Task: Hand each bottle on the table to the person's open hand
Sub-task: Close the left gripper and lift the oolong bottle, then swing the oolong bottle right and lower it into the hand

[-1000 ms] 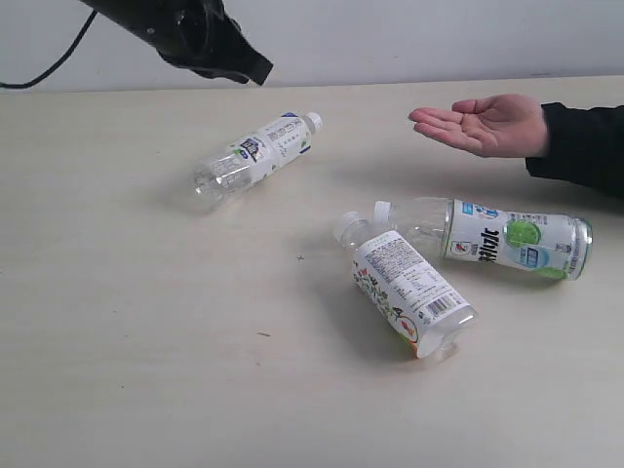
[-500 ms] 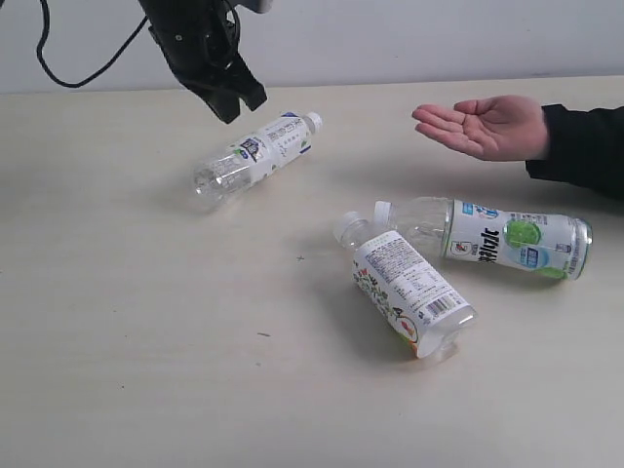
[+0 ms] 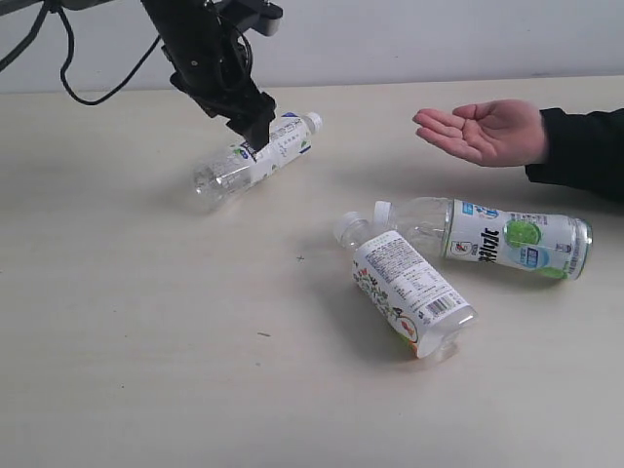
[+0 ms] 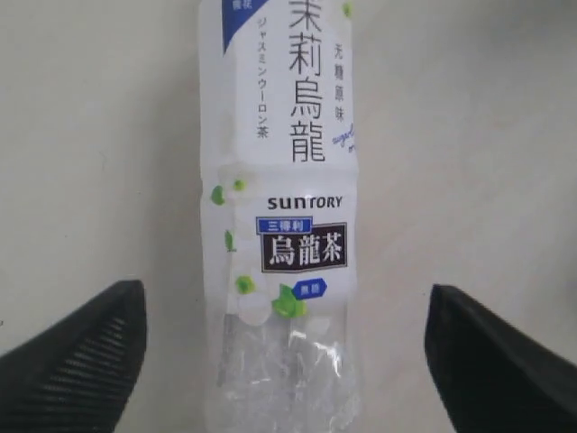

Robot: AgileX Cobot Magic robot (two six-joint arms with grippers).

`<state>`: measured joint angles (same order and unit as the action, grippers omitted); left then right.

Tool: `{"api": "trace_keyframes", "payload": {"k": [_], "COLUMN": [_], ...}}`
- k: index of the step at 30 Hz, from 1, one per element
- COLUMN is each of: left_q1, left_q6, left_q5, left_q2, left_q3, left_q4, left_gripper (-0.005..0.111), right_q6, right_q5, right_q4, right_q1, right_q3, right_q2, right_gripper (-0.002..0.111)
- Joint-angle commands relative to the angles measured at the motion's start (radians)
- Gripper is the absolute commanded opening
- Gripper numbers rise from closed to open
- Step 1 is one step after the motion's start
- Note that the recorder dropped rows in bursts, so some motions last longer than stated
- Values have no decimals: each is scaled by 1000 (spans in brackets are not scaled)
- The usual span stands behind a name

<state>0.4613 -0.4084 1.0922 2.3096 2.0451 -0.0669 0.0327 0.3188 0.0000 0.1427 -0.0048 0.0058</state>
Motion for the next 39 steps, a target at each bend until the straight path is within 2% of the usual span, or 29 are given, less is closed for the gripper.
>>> {"api": "trace_keyframes", "payload": {"k": [1,13,17,21,22,24,26,27,39], "left_q1": [3,5,5,5,5,5,5,5,37], "left_q6": [8,15,17,21,24,33,62,77,318], "left_q5": [-9,-51,-45,-41,-41,-41,-41,-38,2], "left_q2": [23,108,108,108,108,108,106,104,-76], "left_q3": [8,8,8,8,8,8,8,8,6], "left_q4": [6,8,8,8,8,8,8,8,-22], "left_gripper": [81,81,76,61,54,35,6,1,0], "right_q6": [-1,-3,-3,-1,-1,-1,-1,-3,-3], "right_q5": [-7,-7,-7,-7,-7,-7,-7,-7,-7], "right_q4": [0,0,0,0,0,0,0,0,0], "right_q1": [-4,-4,-4,-4,-4,-4,-4,-4,-4], "right_q3": [5,5,5,5,5,5,5,5,5], "right_q2": [-6,-6,-6,-6,-6,-6,-6,-6,-6], "right_gripper": [0,0,0,0,0,0,0,0,0]}}
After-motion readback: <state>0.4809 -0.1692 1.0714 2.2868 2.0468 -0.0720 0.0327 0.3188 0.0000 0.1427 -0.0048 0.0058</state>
